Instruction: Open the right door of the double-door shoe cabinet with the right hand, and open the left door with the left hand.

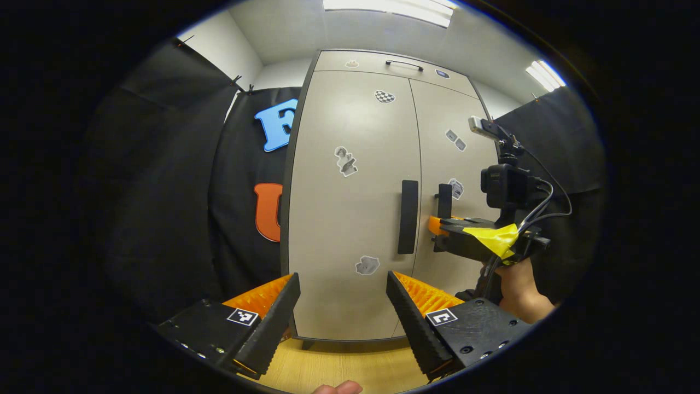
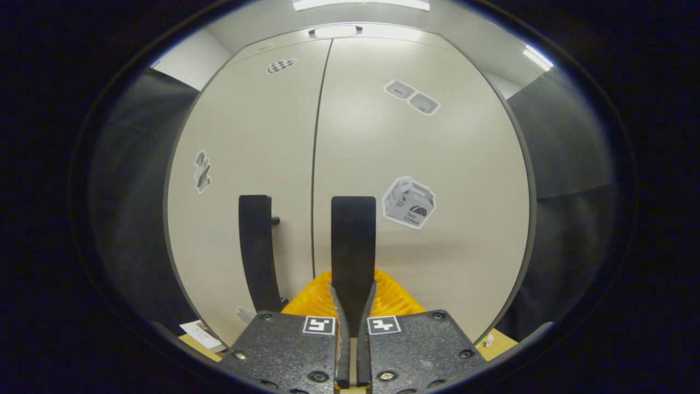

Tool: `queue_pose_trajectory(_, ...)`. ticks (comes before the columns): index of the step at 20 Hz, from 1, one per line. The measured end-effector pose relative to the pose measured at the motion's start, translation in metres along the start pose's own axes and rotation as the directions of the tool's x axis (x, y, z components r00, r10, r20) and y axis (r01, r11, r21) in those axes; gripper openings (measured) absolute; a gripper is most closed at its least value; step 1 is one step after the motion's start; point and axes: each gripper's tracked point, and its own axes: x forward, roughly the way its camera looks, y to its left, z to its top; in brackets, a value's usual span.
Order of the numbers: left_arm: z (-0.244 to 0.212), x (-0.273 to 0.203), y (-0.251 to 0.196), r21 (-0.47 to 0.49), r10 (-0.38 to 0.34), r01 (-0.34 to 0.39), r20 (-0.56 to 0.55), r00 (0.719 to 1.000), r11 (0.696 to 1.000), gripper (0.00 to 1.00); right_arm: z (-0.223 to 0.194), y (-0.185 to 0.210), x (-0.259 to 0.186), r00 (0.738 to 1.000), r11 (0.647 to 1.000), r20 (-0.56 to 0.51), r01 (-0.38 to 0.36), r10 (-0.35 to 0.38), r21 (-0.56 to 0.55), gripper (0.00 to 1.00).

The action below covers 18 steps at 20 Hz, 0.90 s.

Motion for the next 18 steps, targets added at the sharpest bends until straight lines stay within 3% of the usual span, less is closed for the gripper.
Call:
queue_pose_trajectory(5, 0.003, -0.003, 0.0, 0.001, -0.001, 0.001, 0.003, 1.0, 1.0, 0.95, 0.0, 0.0, -0.01, 1.0, 1.0, -0.016, -0.026, 0.026, 0.009, 0.08)
queue_pose_trajectory(12, 0.008, -0.005, -0.011, -0.004, -0.009, 0.009, 0.012, 1.0, 1.0, 0.95, 0.001, -0.019, -0.084, 0.991, 0.991, -0.011, -0.133, 0.133, 0.019, 0.08)
queue_pose_trajectory(18, 0.017, -0.002, -0.027, -0.001, -0.022, 0.022, 0.028, 0.999, 1.0, 0.95, 0.0, -0.035, -0.113, 0.985, 0.985, -0.022, -0.171, 0.171, -0.006, 0.08)
